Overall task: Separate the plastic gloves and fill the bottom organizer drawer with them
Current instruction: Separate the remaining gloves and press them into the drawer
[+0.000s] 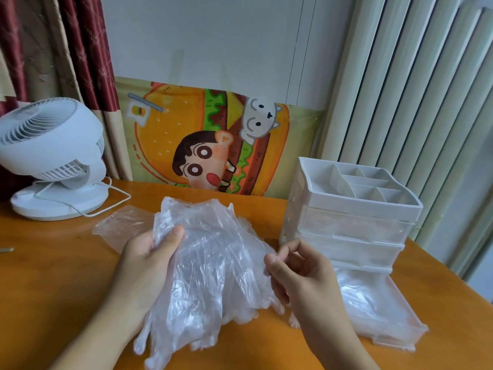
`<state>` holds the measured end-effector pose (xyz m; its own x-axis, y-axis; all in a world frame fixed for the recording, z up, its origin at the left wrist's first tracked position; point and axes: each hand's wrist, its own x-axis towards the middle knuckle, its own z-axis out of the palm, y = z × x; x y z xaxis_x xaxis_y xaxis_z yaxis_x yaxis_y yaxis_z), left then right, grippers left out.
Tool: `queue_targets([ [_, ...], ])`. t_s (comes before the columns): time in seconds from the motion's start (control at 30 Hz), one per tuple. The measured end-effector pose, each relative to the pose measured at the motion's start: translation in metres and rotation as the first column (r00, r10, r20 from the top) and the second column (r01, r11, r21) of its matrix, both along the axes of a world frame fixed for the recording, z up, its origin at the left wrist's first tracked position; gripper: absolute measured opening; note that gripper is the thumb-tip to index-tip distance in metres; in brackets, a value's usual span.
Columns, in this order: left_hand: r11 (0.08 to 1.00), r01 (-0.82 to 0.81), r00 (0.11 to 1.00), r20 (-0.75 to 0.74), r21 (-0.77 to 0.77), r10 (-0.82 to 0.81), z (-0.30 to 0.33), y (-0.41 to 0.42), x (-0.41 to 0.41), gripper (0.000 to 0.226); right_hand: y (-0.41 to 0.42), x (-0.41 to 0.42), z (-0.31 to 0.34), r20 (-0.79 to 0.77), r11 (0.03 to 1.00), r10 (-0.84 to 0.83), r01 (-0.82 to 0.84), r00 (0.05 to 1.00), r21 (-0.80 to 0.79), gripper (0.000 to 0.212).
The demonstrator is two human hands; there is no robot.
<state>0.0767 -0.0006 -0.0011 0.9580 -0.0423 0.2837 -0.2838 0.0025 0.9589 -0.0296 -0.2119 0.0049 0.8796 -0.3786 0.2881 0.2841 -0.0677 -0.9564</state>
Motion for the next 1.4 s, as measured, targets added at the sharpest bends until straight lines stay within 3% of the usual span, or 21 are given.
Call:
queue_targets([
  [0.1,0.999,0.003,1.0,-0.001,0.039,-0.003,-0.005,0.004,0.007,0.057,0.0,0.0,0.0,-0.009,0.999,0.027,-0.027,1.0,0.03,0.019],
  [0.27,0.998,0.008,1.0,-0.021,0.064,-0.007,-0.004,0.005,0.006,0.062,-0.004,-0.002,0.002,-0.067,0.994,0.081,-0.085,0.994,-0.065,0.016],
  [0.43,0.999,-0.013,1.0,-0.013,0.033,0.014,0.0,0.002,0.001,0.054,-0.001,-0.006,0.007,-0.151,0.956,0.048,-0.089,0.987,-0.278,0.012],
  [0.57,0.997,0.078,0.997,-0.01,-0.009,-0.078,-0.004,0.0,0.001,0.057,0.003,-0.006,0.007,-0.126,0.925,-0.003,-0.045,0.992,-0.378,0.036],
  [0.7,0.987,0.16,0.987,0.039,-0.029,-0.159,-0.006,-0.007,-0.004,0.054,0.012,0.0,-0.001,-0.104,0.878,-0.013,-0.038,0.994,-0.477,0.042],
  [0.9,0.965,0.234,0.972,0.057,-0.119,-0.229,-0.001,-0.008,-0.009,0.02,0.008,0.004,-0.006,-0.161,0.902,-0.024,-0.048,0.987,-0.429,0.028],
  [1.03,0.957,0.279,0.96,0.058,-0.085,-0.274,0.003,-0.009,-0.013,0.022,0.009,0.001,-0.003,-0.11,0.879,-0.033,-0.023,0.993,-0.476,0.024],
  [1.13,0.943,0.332,0.937,0.124,-0.029,-0.327,-0.002,-0.009,-0.011,0.03,0.011,0.001,-0.003,-0.038,0.914,-0.035,0.017,0.999,-0.405,0.012],
  [1.23,0.912,0.41,0.906,0.106,0.021,-0.409,-0.005,-0.009,-0.011,0.047,0.01,0.003,-0.005,0.025,0.927,-0.063,0.068,0.998,-0.369,0.026],
  [1.4,0.859,0.511,0.858,0.058,-0.008,-0.51,0.0,-0.009,-0.017,0.017,0.009,0.001,-0.004,0.076,0.954,-0.042,0.062,0.996,-0.294,0.029],
])
